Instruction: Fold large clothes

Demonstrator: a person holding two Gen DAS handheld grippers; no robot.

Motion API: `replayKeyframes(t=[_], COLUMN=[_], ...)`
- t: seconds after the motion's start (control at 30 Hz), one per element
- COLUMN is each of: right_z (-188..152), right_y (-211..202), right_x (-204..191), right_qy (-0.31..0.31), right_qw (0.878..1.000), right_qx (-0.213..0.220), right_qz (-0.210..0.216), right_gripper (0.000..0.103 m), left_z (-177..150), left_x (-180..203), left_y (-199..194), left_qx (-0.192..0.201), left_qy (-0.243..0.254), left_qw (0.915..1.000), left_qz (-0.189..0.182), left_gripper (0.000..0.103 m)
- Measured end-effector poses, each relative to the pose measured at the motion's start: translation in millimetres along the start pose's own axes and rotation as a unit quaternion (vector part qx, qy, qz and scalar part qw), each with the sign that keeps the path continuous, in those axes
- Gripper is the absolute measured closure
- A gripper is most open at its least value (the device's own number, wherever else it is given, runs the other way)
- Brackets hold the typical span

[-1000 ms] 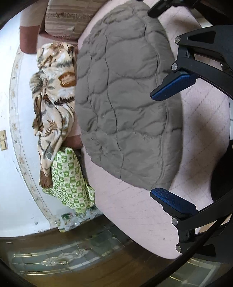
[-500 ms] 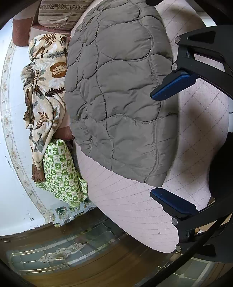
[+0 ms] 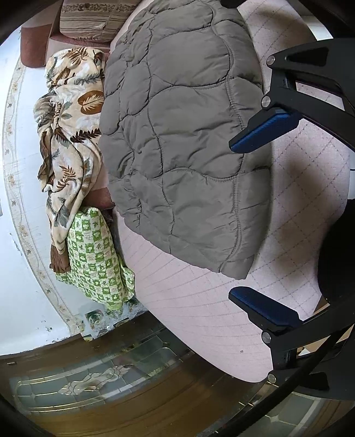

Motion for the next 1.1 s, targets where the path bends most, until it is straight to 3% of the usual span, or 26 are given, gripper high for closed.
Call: replayKeyframes(t=[0.97,1.03,1.1], right_z=[-4.9,-4.8,-4.8], right_y=[0.9,0.9,0.6], right_x=[5.0,4.0,5.3], right_qy=[-0.002,-0.002,-0.002], right_qw=[1.000,1.000,1.000], right_qx=[-0.005,-0.006,-0.005], right_qz=[-0.004,-0.004,-0.004], right_gripper=[0.008,0.008,0.008], left_z=[-0.1,-0.8,-4.0], left_x=[2.4,4.3,9.6], left_y=[-1.6,-1.3,-0.6], left_qx=[0.000,-0.002,-0.013], left_qy=[0.000,-0.005,-0.016], left_qw=[0.9999,0.9995,0.9971], left_qz=[-0.013,-0.032,-0.073], left_gripper=[0.005,0.005,0.005])
Point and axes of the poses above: each gripper's, at about its wrist camera, not at the fingertips, and y roughly the way its jaws point, x to its right, z to its top, the point moved 7 cm from there along y, roughly the way its jaws point, and after that the axes turned 10 degrees about x, right-handed, at the moved point
